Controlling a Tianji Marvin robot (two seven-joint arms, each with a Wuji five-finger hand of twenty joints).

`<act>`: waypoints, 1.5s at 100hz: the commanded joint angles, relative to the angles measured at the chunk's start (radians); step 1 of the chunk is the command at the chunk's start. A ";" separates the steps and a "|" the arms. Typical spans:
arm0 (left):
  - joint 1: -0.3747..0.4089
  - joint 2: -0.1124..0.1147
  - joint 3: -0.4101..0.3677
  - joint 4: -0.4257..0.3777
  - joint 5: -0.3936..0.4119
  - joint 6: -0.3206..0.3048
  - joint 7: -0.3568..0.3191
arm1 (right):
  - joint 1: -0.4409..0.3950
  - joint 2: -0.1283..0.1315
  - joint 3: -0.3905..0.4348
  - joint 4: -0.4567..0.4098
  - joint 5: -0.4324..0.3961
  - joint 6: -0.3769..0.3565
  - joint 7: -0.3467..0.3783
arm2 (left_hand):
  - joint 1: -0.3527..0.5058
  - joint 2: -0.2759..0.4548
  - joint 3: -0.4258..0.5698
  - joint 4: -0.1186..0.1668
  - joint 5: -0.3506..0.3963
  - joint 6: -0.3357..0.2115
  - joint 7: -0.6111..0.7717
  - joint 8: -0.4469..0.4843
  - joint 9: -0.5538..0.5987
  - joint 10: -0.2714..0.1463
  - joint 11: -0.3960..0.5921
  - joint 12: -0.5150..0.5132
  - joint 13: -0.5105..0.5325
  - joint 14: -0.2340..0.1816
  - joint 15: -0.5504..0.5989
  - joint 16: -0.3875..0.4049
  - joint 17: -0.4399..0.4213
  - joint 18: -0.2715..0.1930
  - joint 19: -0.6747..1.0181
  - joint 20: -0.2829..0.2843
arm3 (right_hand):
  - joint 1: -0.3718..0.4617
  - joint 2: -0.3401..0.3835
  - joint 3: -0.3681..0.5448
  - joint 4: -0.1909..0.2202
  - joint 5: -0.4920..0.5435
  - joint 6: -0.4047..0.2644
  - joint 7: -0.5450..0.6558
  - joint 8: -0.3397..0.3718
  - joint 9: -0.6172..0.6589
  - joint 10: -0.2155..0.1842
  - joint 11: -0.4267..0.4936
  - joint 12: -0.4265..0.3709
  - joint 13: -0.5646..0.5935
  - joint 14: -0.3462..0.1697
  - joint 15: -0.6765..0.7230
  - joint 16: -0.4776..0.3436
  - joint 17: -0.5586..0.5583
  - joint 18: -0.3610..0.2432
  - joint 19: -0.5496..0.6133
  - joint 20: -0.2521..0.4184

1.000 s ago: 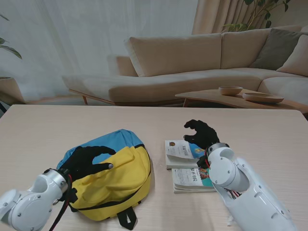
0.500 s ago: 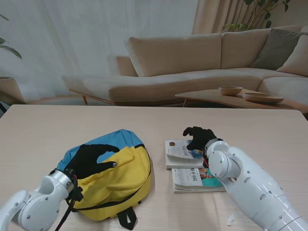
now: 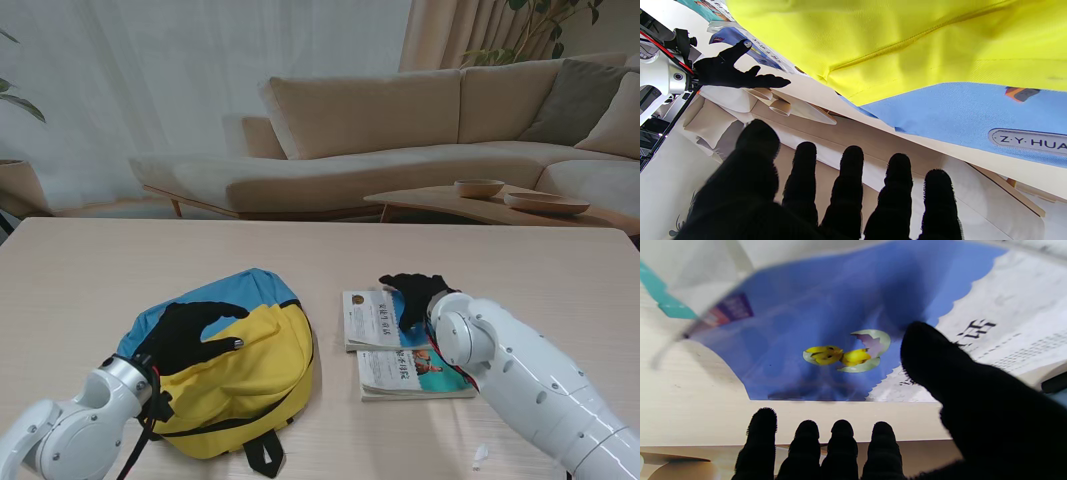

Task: Pack books into the school bag then zip close the school bag

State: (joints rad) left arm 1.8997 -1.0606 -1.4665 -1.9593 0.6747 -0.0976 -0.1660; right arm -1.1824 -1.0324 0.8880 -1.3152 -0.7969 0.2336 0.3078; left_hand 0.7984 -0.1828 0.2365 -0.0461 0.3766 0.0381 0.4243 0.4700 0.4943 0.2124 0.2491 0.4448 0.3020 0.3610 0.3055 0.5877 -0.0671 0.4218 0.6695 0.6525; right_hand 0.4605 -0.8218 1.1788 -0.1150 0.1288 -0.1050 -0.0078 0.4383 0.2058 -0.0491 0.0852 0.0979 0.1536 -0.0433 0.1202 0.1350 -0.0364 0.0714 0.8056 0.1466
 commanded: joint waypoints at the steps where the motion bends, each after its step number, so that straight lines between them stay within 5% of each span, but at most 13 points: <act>1: 0.011 -0.006 -0.003 -0.007 -0.002 -0.003 -0.017 | 0.000 -0.004 -0.016 0.029 0.011 0.005 0.027 | -0.027 0.016 0.026 0.031 -0.037 -0.014 0.010 -0.021 -0.012 -0.006 -0.005 -0.012 0.014 -0.007 -0.003 -0.007 -0.008 -0.008 -0.030 0.008 | 0.028 -0.022 -0.046 -0.026 0.015 -0.027 -0.027 -0.031 -0.033 0.005 0.005 0.000 -0.038 0.000 -0.003 -0.008 -0.009 0.010 -0.018 -0.020; 24: 0.011 -0.006 -0.006 -0.006 -0.007 -0.006 -0.022 | 0.037 -0.007 -0.070 0.078 0.054 0.017 0.035 | -0.031 0.015 0.032 0.030 -0.040 -0.013 0.011 -0.023 -0.011 -0.006 -0.003 -0.012 0.017 -0.007 0.003 -0.005 -0.002 -0.008 -0.032 0.014 | 0.030 -0.029 -0.034 -0.024 0.014 -0.021 -0.016 -0.034 -0.023 0.074 0.153 0.068 -0.028 0.024 0.075 0.035 0.006 0.050 0.009 -0.006; 49: 0.016 -0.008 -0.009 -0.007 -0.002 -0.010 -0.010 | 0.061 -0.016 -0.110 0.125 0.094 0.031 0.015 | -0.033 0.012 0.037 0.030 -0.039 -0.012 0.013 -0.025 -0.005 -0.003 -0.001 -0.011 0.020 -0.004 0.009 -0.004 0.000 -0.006 -0.033 0.019 | 0.038 -0.055 0.000 -0.025 0.002 -0.008 0.012 0.155 -0.022 0.063 0.677 0.265 0.035 0.035 0.209 0.108 0.032 0.085 0.066 0.031; 65: 0.018 -0.008 -0.010 -0.008 -0.001 -0.011 -0.009 | 0.065 -0.023 -0.124 0.146 0.102 0.036 -0.013 | -0.037 0.011 0.040 0.029 -0.037 -0.012 0.014 -0.025 -0.003 -0.002 0.002 -0.009 0.019 -0.004 0.010 -0.004 0.001 -0.006 -0.035 0.021 | 0.068 -0.110 0.050 -0.031 0.004 -0.003 0.119 0.231 0.015 0.040 0.884 0.341 0.064 0.034 0.336 0.175 0.048 0.098 0.110 0.062; 87: 0.023 -0.008 -0.016 -0.009 -0.005 -0.017 -0.008 | 0.069 -0.031 -0.144 0.174 0.099 0.028 -0.056 | -0.036 0.010 0.044 0.029 -0.037 -0.013 0.014 -0.026 -0.010 -0.006 0.002 -0.007 0.014 -0.007 0.007 -0.006 0.000 -0.007 -0.039 0.022 | 0.123 -0.199 0.121 -0.044 -0.039 0.005 0.452 0.016 0.051 -0.056 1.091 0.631 0.077 0.012 0.588 0.300 0.063 0.110 0.159 0.101; 102: 0.025 -0.009 -0.018 -0.008 -0.002 -0.023 0.000 | 0.071 -0.034 -0.154 0.189 0.087 0.012 -0.082 | -0.037 0.007 0.047 0.029 -0.040 -0.012 0.014 -0.026 -0.009 -0.005 0.005 -0.005 0.013 -0.009 0.006 -0.007 -0.001 -0.009 -0.041 0.022 | 0.177 -0.249 0.162 -0.047 -0.044 -0.076 0.526 -0.029 0.143 -0.145 1.156 0.910 0.116 -0.012 0.880 0.444 0.088 0.128 0.214 0.136; 120: 0.027 -0.009 -0.021 -0.008 0.003 -0.027 0.001 | 0.067 -0.047 -0.154 0.211 0.081 0.001 -0.149 | -0.038 0.003 0.051 0.029 -0.053 -0.011 0.011 -0.028 -0.016 -0.008 0.008 -0.002 0.007 -0.013 0.003 -0.008 -0.001 -0.011 -0.043 0.022 | 0.268 -0.267 0.209 -0.031 -0.001 -0.125 0.613 -0.019 0.360 -0.210 1.219 1.110 0.317 -0.006 1.019 0.583 0.175 0.147 0.308 0.198; 124: 0.027 -0.009 -0.021 -0.008 0.004 -0.028 0.001 | 0.064 -0.050 -0.152 0.215 0.081 0.000 -0.165 | -0.039 0.003 0.052 0.029 -0.055 -0.012 0.011 -0.028 -0.017 -0.009 0.009 -0.001 0.008 -0.014 0.003 -0.008 -0.001 -0.011 -0.043 0.022 | 0.293 -0.264 0.218 -0.026 0.022 -0.125 0.628 -0.018 0.406 -0.215 1.236 1.123 0.354 -0.007 1.041 0.600 0.196 0.149 0.324 0.206; 128: 0.028 -0.009 -0.021 -0.009 0.005 -0.030 0.000 | 0.062 -0.053 -0.151 0.217 0.080 0.000 -0.180 | -0.040 0.002 0.052 0.029 -0.058 -0.013 0.011 -0.028 -0.020 -0.011 0.009 0.000 0.007 -0.015 0.003 -0.008 -0.002 -0.013 -0.044 0.022 | 0.339 -0.285 0.215 -0.116 0.048 -0.121 0.657 -0.024 0.459 -0.218 1.253 1.153 0.393 0.005 1.072 0.605 0.219 0.153 0.345 0.220; 133: 0.028 -0.008 -0.023 -0.009 0.007 -0.032 -0.001 | 0.060 -0.056 -0.148 0.223 0.078 -0.004 -0.198 | -0.041 0.001 0.053 0.029 -0.060 -0.013 0.011 -0.028 -0.020 -0.012 0.010 0.000 0.006 -0.015 0.002 -0.009 -0.002 -0.012 -0.044 0.022 | 0.385 -0.300 0.212 -0.163 0.097 -0.121 0.690 -0.031 0.520 -0.217 1.273 1.171 0.434 0.024 1.112 0.588 0.248 0.162 0.361 0.231; 150: 0.030 -0.008 -0.025 -0.009 0.010 -0.035 -0.001 | 0.049 -0.071 -0.133 0.236 0.081 -0.014 -0.268 | -0.042 -0.003 0.059 0.029 -0.063 -0.013 0.011 -0.029 -0.024 -0.009 0.010 0.001 0.005 -0.017 0.002 -0.009 -0.002 -0.014 -0.045 0.023 | 0.442 -0.312 0.287 -0.174 0.283 -0.073 0.789 -0.063 0.716 -0.214 1.347 1.118 0.585 0.024 1.246 0.489 0.367 0.207 0.392 0.248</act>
State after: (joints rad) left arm 1.9194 -1.0634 -1.4887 -1.9594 0.6846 -0.1310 -0.1507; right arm -1.0820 -1.0856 0.7738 -1.1167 -0.7138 0.2293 0.0232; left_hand 0.7847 -0.1848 0.2566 -0.0461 0.3556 0.0375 0.4452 0.4593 0.4943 0.2123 0.2491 0.4448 0.3022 0.3610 0.3055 0.5877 -0.0586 0.4217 0.6575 0.6541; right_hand 0.3972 -1.1977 1.2734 -0.4488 0.3544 -0.1921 0.7452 0.3931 0.6954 -0.0604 1.2027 1.2416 0.6764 -0.0023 1.3021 0.6578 0.2983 0.2426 1.1712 0.3770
